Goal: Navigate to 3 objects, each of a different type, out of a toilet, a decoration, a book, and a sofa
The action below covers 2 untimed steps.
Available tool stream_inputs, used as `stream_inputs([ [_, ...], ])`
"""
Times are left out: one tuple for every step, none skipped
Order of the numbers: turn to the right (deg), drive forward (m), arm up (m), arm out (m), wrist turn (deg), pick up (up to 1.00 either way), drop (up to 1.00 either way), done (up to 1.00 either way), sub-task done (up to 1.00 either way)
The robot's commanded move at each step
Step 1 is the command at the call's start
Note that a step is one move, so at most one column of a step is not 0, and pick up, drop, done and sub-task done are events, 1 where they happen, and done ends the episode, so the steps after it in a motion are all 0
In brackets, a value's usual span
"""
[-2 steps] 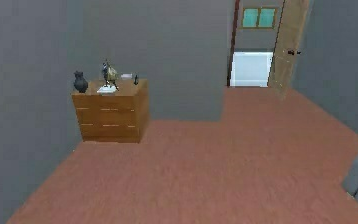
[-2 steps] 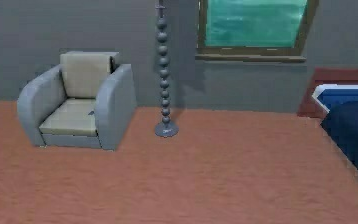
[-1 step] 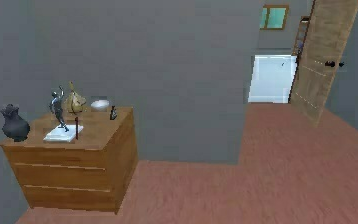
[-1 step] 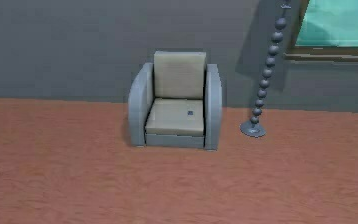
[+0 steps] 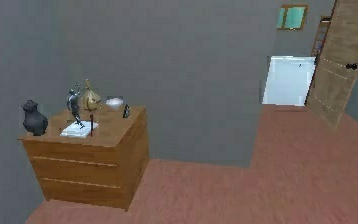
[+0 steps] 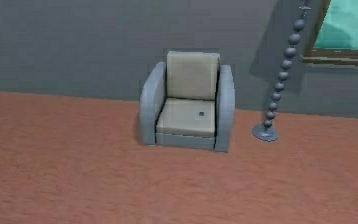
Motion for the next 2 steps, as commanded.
stream_inputs([
  [0.0, 1.0, 0.0, 0.0, 0.0, 0.0, 0.0, 0.0, 0.0],
  [-36.0, 0.0, 0.0, 0.0, 0.0, 0.0, 0.0, 0.0, 0.0],
])
